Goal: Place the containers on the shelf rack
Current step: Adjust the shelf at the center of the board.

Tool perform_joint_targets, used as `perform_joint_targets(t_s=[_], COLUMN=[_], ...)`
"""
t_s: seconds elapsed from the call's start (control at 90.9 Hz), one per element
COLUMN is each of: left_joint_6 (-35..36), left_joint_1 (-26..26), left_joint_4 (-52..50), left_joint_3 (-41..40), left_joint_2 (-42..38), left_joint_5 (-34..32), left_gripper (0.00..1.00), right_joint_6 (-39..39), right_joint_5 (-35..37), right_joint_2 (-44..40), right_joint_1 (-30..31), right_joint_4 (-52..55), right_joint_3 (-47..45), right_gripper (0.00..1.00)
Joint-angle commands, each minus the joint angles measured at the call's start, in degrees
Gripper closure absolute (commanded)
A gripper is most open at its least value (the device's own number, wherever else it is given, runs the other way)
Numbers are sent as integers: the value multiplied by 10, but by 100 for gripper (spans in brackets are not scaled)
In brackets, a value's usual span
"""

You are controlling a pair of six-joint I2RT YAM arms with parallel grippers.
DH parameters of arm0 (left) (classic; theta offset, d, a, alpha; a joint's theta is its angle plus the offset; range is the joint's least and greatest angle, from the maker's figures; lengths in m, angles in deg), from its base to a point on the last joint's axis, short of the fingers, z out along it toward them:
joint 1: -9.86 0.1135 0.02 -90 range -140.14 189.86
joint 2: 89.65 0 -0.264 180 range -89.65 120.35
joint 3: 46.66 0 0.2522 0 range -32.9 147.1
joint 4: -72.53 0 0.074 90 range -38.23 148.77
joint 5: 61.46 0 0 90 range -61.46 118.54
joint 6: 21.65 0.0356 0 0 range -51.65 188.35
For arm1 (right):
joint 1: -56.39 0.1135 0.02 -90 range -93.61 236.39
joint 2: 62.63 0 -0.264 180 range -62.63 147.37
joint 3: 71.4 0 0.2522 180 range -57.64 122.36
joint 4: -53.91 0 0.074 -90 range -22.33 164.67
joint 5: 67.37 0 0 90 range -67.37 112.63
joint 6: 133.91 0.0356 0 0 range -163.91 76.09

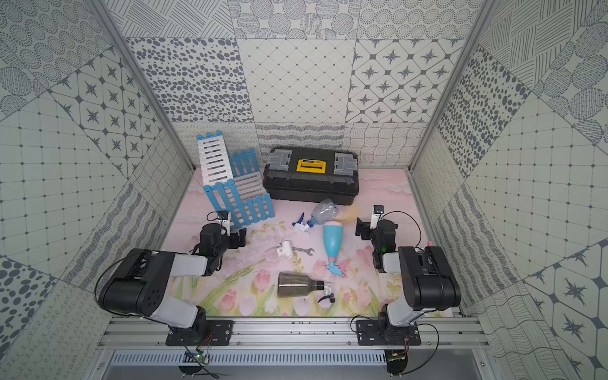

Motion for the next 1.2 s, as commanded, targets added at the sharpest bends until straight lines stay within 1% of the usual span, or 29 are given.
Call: perform_joint_targets(t_s=[0.0, 0.363, 0.396, 0.429, 0.473, 0.561, 0.594, 0.627, 0.649, 0.704, 0.748, 0.781, 0.836, 0.891, 0.935, 1.001, 1.034, 1.089, 1.188], left_joint_6=[1, -4, -6, -5, -8, -22, -22, -23, -25, -48, -70, -83, -106, -133, -154, -188, -198, -214, -232], left_joint_1=[6, 11, 12, 12, 11, 11, 9, 9, 9, 8, 8, 9, 9, 8, 9, 8, 9, 9, 8], left_joint_4=[94, 88, 92, 115, 183, 336, 342, 319, 295, 194, 97, 37, -14, -51, -96, -187, -219, -282, -390], left_joint_3=[9, 12, 7, -10, -48, -144, -159, -164, -164, -151, -135, -127, -127, -126, -101, -57, -35, 14, 90], left_joint_2=[14, 14, 13, 10, 5, -18, -48, -81, -117, -196, -257, -300, -359, -420, -468, -522, -545, -560, -572], left_joint_5=[11, 17, 15, 14, 5, -9, -18, -20, -20, -20, -20, -18, -16, -8, 3, 19, 28, 54, 96], left_gripper=[1, 1, 1, 1, 1, 1, 1, 1, 1, 1, 1, 1, 1, 1, 1, 1, 1, 1, 1], right_joint_6=[8, 7, 10, 22, 35, 45, 47, 50, 57, 82, 100, 114, 142, 167, 175, 170, 167, 158, 101], right_joint_5=[-4, -4, 7, 31, 61, 100, 110, 115, 116, 108, 79, 57, 28, -5, -50, -156, -205, -233, -236], right_joint_2=[9, 9, 8, 1, -15, -88, -120, -156, -181, -251, -299, -334, -359, -357, -343, -311, -295, -265, -221], right_joint_1=[-3, -2, -3, -3, -3, -4, -3, -3, -3, -4, -3, -4, -3, -3, -1, 5, 18, 55, 168], right_joint_4=[-51, -51, -57, -72, -103, -161, -181, -188, -184, -132, -45, 52, 188, 297, 359, 396, 402, 408, 424], right_joint_3=[15, 16, 12, 0, -25, -91, -114, -132, -138, -132, -101, -66, 2, 66, 114, 169, 192, 227, 292], right_gripper=[3, 3, 3, 3, 3, 3, 3, 3, 3, 3, 3, 3, 3, 3, 3, 3, 3, 3, 3])
